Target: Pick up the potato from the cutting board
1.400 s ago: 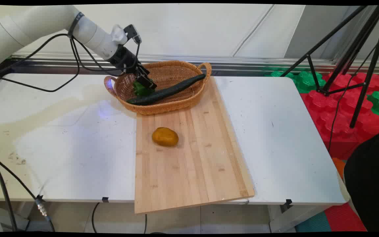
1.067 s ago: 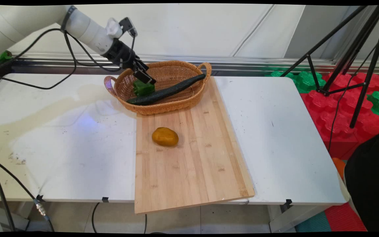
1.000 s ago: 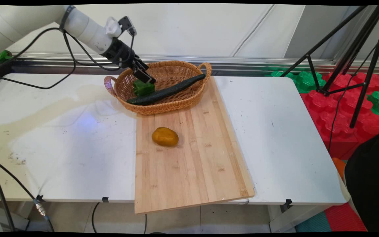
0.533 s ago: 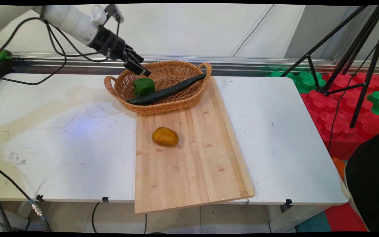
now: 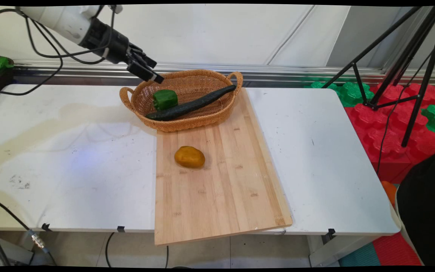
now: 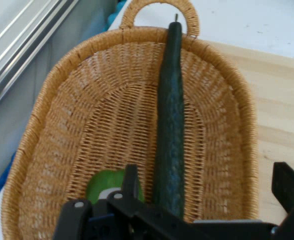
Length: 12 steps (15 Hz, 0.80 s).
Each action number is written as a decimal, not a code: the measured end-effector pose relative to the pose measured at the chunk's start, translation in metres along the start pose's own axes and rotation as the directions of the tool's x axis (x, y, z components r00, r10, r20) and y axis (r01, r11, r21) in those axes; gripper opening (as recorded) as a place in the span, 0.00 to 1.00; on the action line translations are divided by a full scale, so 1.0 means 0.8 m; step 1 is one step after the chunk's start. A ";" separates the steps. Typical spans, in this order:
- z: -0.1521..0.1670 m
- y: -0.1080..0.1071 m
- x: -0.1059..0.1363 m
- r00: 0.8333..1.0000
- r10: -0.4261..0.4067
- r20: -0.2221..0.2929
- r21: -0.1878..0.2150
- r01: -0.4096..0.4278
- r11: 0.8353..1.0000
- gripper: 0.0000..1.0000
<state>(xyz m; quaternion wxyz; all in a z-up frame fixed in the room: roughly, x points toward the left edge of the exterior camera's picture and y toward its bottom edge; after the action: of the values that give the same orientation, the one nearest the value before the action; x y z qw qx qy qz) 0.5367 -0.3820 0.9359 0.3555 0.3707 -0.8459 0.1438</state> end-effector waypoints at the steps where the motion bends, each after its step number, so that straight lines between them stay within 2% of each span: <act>1: -0.008 0.006 -0.002 1.000 -0.002 -0.002 -0.008 0.002 1.000 1.00; 7: -0.035 0.035 -0.011 1.000 0.005 -0.003 -0.055 -0.005 0.998 1.00; 12: -0.039 0.064 -0.024 0.997 0.066 0.033 -0.107 -0.062 0.992 1.00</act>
<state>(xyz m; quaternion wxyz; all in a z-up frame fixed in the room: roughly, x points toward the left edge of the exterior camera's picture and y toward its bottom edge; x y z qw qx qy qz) 0.5236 -0.3208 0.9455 0.3543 0.3267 -0.8701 0.1030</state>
